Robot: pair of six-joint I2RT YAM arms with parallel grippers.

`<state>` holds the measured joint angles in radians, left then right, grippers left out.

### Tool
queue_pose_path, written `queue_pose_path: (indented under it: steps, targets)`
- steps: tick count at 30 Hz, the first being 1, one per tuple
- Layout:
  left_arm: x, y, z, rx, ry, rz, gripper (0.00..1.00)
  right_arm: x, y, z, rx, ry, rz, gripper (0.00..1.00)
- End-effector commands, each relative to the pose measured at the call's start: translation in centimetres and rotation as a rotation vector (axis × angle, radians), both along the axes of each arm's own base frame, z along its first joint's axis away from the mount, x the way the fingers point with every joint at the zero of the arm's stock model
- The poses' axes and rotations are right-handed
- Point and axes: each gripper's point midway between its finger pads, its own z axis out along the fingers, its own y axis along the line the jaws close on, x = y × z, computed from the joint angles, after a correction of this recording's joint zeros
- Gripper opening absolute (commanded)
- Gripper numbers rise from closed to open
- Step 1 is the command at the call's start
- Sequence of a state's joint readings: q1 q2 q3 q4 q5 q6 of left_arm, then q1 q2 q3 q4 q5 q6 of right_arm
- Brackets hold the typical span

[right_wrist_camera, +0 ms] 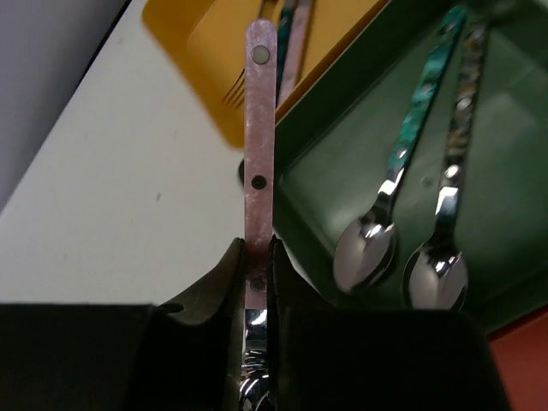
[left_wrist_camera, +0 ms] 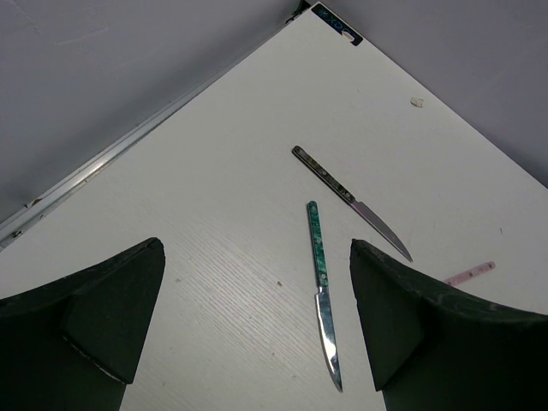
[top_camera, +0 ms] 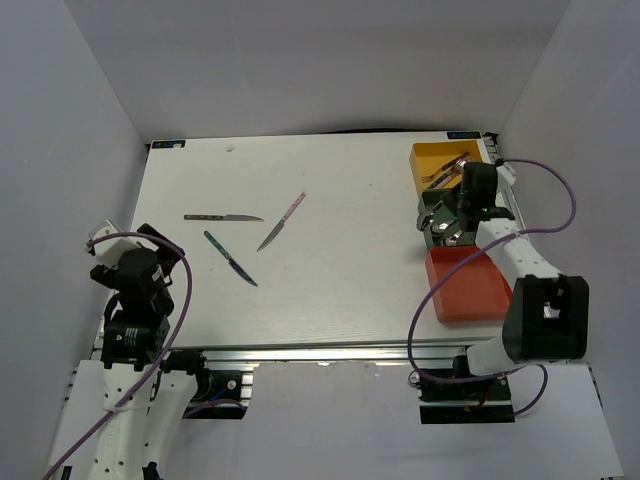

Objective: Sort the eating utensils into containers

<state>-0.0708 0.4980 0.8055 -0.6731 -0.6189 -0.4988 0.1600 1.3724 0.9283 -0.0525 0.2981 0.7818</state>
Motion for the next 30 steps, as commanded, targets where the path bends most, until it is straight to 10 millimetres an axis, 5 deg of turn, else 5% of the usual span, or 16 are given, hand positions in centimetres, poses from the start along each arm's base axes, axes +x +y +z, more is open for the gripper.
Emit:
queue_pose_path:
  steps: [1,2,5,9,13,16,20,22,24,25,26,30]
  targets:
    - [-0.1,-0.1,-0.2,-0.003,0.0,-0.001,0.98,3.7,-6.5,1.5,0.019,0.025,-0.192,0.0]
    - [-0.1,-0.1,-0.1,-0.003,-0.002,-0.001,0.98,3.8,-8.8,1.3,0.019,0.038,-0.235,0.0]
    - [0.0,-0.1,-0.2,-0.002,0.003,-0.001,0.98,4.1,-11.4,-0.4,0.026,0.083,-0.267,0.03]
    - [0.1,-0.2,-0.3,-0.003,0.006,-0.005,0.98,4.0,-11.4,-1.1,0.021,0.111,-0.249,0.43]
    - [0.3,-0.4,-0.4,-0.003,0.017,-0.015,0.98,3.4,-10.7,-0.2,0.05,0.081,-0.224,0.72]
    - [0.8,-0.4,-1.0,-0.001,0.054,-0.016,0.98,2.9,-10.2,0.6,0.057,0.077,-0.209,0.88]
    - [2.5,-1.3,-2.5,-0.023,0.156,-0.051,0.98,1.7,-9.2,4.0,0.039,0.014,-0.154,0.89]
    - [3.7,-2.3,-4.1,-0.095,0.224,-0.059,0.98,1.2,-6.8,6.4,-0.045,-0.033,-0.038,0.89]
    - [5.6,-5.0,-5.9,-0.213,0.25,-0.153,0.98,0.7,-1.7,8.0,-0.089,-0.057,0.154,0.89]
    - [6.4,-5.7,-8.4,-0.248,0.333,-0.152,0.98,0.3,-0.1,8.2,-0.109,-0.049,0.227,0.89]
    - [6.7,-6.0,-9.6,-0.272,0.378,-0.148,0.98,-0.6,3.2,8.1,-0.163,-0.038,0.356,0.89]
    - [8.5,-6.4,-13.2,-0.324,0.462,-0.076,0.98,-5.5,9.7,4.8,-0.279,0.118,0.633,0.89]
